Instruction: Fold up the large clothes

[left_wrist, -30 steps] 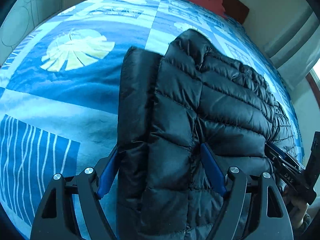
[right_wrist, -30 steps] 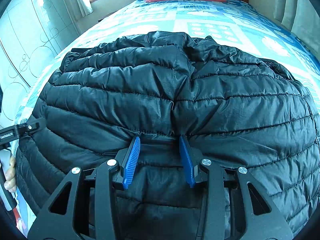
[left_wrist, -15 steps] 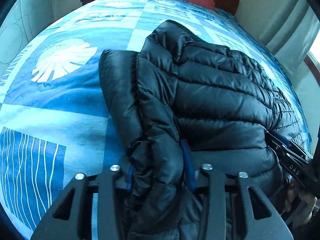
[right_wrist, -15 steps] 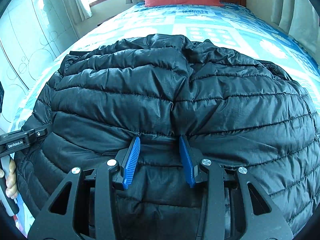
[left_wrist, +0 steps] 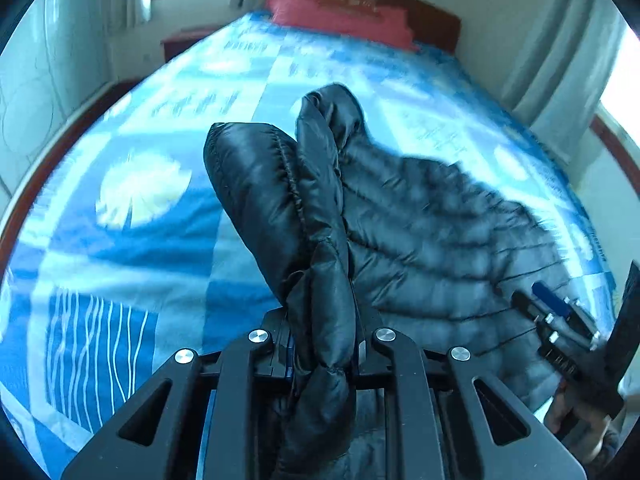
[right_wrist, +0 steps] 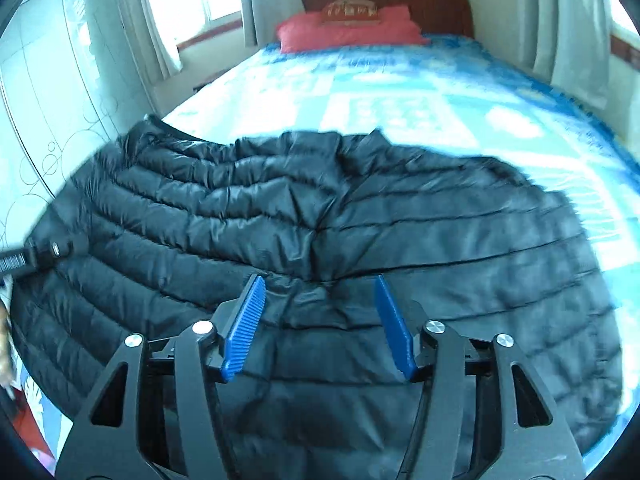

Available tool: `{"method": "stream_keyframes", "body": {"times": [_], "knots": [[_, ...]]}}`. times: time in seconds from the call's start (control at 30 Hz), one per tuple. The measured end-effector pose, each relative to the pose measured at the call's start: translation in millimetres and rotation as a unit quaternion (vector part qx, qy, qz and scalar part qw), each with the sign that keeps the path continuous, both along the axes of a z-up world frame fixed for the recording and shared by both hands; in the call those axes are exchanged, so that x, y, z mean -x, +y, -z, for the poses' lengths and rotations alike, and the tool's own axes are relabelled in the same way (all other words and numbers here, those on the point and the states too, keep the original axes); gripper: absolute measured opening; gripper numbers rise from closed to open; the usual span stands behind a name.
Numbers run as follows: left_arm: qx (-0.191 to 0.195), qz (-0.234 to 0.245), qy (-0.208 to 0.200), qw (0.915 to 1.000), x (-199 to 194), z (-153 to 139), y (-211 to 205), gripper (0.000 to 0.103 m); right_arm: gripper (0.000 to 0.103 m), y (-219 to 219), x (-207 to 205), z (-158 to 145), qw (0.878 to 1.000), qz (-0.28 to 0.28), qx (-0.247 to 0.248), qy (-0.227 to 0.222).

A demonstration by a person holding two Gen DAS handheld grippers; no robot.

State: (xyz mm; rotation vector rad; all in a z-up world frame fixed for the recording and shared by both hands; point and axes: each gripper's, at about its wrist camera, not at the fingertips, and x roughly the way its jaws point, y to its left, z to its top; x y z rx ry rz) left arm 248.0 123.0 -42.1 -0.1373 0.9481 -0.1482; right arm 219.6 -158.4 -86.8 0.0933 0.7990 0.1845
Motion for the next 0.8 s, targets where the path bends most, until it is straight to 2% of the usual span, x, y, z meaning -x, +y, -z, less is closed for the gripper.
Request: {"method": "stream_keyframes", "body": {"times": [0.13, 0.3, 0.43, 0.57, 0.7, 0.8], "knots": [[-0.003, 0.042, -0.043, 0.9982, 8, -43, -54, 0.018, 0.064, -34, 24, -16, 1.000, 0.018, 0.004, -0.017], [-0.024, 0.104, -0.066, 0.9921, 6, -62, -135, 0.018, 0.068, -102, 48, -26, 0.997, 0.072, 0.003, -0.021], [-0.026, 0.139, -0.066, 0.9877, 2, -57, -190, 0.018, 0.068, -152, 59, -27, 0.993, 0.118, -0.003, -0.014], [-0.031, 0.178, -0.064, 0.9814, 0, -47, -240, 0.018, 0.068, -182, 68, -24, 0.988, 0.152, 0.008, -0.011], [-0.028, 0.214, -0.042, 0.9756, 2, -25, -294, 0.018, 0.068, -207, 76, -16, 0.984, 0.175, 0.014, 0.000], [-0.036, 0.226, -0.026, 0.9732, 5, -3, -319, 0.018, 0.068, -222, 77, -6, 0.982, 0.190, 0.017, 0.010]]}}
